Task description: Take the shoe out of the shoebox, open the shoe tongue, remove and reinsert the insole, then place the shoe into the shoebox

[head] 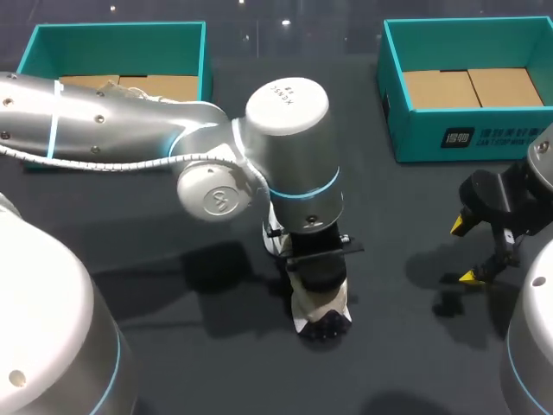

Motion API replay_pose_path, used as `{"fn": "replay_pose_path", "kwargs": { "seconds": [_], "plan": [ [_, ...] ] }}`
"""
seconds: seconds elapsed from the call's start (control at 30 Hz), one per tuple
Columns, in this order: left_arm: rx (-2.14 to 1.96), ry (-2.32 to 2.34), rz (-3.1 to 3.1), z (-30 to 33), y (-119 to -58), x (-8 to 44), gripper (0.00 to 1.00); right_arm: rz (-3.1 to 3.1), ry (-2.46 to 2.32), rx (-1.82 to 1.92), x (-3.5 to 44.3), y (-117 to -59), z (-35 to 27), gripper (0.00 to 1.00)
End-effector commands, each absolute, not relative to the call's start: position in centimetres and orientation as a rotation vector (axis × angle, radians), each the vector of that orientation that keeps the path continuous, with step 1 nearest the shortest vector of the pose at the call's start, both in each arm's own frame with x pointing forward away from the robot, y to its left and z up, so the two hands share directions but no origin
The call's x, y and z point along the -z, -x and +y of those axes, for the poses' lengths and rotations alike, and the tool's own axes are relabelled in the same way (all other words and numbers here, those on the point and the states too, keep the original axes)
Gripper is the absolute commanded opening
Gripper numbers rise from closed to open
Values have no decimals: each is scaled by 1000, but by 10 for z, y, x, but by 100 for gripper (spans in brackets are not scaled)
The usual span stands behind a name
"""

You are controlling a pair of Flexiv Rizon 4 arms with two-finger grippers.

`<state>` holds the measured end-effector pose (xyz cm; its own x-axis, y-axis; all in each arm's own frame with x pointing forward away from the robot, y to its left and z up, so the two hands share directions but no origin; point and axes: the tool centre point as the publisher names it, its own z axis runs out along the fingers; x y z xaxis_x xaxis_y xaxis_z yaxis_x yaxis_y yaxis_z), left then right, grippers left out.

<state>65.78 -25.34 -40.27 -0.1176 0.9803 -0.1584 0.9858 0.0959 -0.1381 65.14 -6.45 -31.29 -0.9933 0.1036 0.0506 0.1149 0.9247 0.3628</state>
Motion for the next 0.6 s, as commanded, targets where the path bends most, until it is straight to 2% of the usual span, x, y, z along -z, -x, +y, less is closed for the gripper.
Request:
{"fn": "replay_pose_path", "kwargs": {
  "seconds": [0.03,0.37,0.6],
  "plan": [
    [346,-2054,2281,-236,-660,397,0,-3056,174,575,313,-649,-65,100],
    [437,-2060,2124,-255,-643,364,0,-3056,174,575,313,-649,-65,100],
    [459,-2063,2160,-287,-648,395,0,-3056,174,575,313,-649,-65,100]
  ]
}}
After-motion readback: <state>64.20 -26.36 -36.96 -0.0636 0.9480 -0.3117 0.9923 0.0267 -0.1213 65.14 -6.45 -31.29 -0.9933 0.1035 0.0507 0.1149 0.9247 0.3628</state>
